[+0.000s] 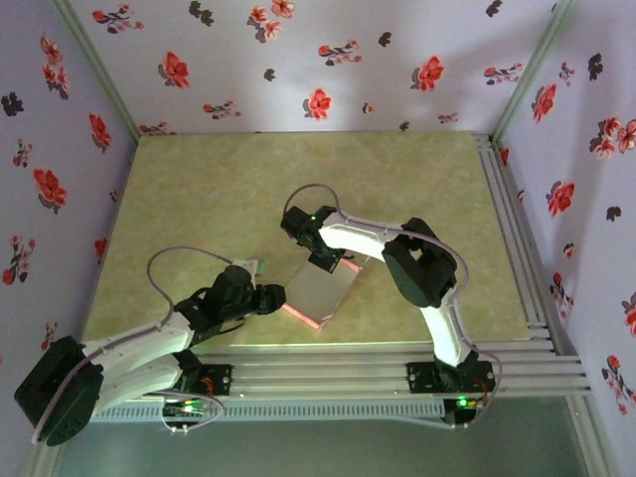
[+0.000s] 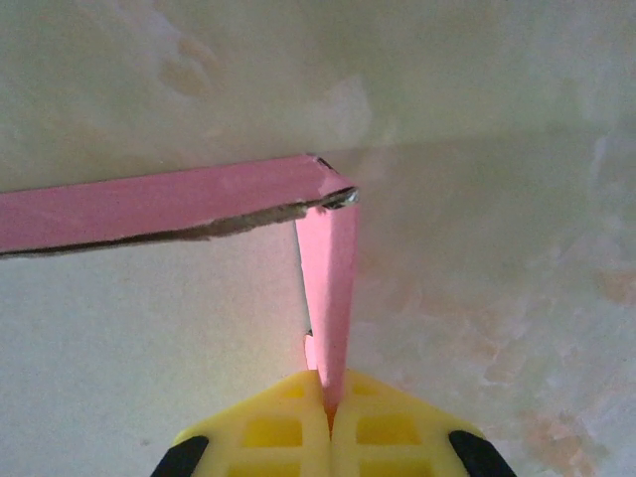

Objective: Fold the paper box

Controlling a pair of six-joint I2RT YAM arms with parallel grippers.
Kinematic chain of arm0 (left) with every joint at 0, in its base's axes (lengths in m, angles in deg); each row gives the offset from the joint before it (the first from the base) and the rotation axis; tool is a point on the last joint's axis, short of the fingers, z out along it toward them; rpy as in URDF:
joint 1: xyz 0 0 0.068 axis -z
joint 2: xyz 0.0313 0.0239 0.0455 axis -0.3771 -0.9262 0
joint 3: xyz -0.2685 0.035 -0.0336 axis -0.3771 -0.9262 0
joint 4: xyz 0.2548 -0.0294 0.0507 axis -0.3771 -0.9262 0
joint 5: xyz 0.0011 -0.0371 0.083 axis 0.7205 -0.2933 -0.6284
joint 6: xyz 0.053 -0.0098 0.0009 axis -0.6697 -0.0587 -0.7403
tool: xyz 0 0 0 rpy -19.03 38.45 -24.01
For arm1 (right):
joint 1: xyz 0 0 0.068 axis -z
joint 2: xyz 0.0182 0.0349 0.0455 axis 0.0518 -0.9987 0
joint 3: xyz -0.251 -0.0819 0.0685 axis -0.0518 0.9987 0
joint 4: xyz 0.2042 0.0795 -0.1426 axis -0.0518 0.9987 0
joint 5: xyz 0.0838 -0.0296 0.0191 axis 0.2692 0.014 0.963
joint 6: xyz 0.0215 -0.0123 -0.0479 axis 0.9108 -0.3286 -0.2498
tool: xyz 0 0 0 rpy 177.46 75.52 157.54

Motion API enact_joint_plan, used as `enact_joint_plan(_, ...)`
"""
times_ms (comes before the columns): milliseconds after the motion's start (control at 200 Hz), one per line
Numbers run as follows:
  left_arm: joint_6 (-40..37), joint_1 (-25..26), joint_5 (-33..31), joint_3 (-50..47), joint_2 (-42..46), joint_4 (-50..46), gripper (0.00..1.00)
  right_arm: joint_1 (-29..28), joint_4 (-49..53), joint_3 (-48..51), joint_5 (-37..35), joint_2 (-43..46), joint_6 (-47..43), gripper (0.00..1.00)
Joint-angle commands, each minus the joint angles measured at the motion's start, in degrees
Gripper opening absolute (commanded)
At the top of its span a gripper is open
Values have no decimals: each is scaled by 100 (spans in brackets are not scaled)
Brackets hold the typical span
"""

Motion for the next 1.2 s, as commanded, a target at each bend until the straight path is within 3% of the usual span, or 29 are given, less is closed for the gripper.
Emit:
enact_joint_plan(0,-126,41,-178,64,-7,-49,49,68,24,236,4,-385,13,5)
enact_joint_plan(290,-130,45,-170,103,-9,-57,48,242,682,-48,899,-184,152,22)
enact_joint_plan(680,-130,41,-161,64,76,-109,48,374,1148,-160,798,-194,208,23)
enact_joint_plan(1195,-183,41,-162,69,-14,-30,47,447,1322,-171,1549,440,593,32)
